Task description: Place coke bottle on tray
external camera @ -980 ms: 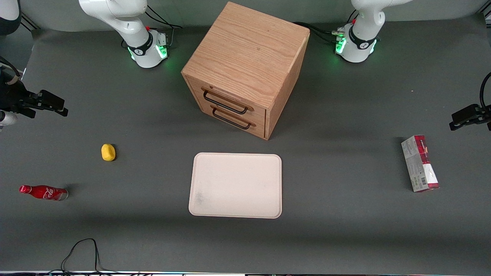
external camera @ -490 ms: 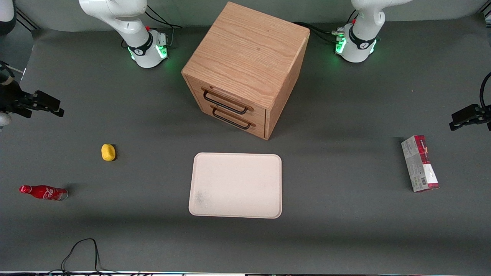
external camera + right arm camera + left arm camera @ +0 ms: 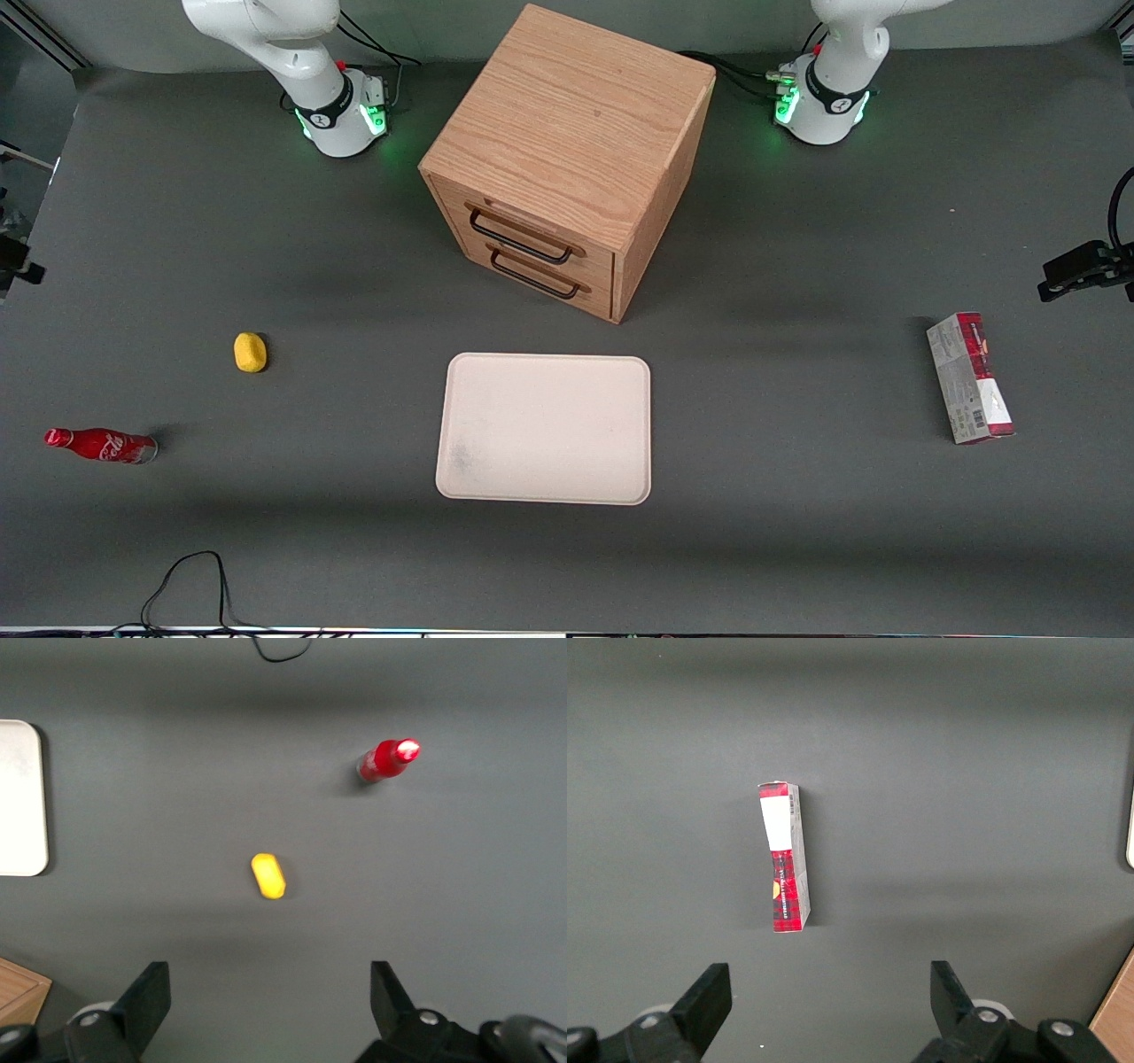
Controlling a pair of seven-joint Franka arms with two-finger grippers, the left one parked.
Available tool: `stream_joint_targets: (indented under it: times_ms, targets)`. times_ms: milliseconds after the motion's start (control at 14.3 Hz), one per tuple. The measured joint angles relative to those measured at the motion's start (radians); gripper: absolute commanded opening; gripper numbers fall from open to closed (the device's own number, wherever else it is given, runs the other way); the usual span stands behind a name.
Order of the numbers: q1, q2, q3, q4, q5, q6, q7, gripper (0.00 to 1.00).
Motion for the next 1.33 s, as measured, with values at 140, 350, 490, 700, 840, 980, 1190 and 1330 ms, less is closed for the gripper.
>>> stream_joint_targets:
  times_ms: [140, 350, 490, 700, 840, 980, 1190, 1330]
  targets:
    - [-0.048, 0.078, -0.015, 0.098, 0.036, -0.047, -0.070, 1.00]
    - [-0.121, 0.246, -0.011, 0.335, 0.067, -0.110, -0.150, 1.00]
    - [-0.159, 0.341, 0.000, 0.447, 0.087, -0.112, -0.160, 1.00]
    - [-0.258, 0.434, 0.083, 0.521, 0.103, -0.052, -0.166, 1.00]
    - [-0.365, 0.481, 0.191, 0.548, 0.103, -0.021, -0.175, 1.00]
    - [-0.433, 0.513, 0.246, 0.566, 0.103, 0.016, -0.214, 1.00]
    - [-0.440, 0.522, 0.258, 0.579, 0.095, 0.025, -0.227, 1.00]
    - [-0.426, 0.523, 0.266, 0.581, 0.075, 0.025, -0.227, 1.00]
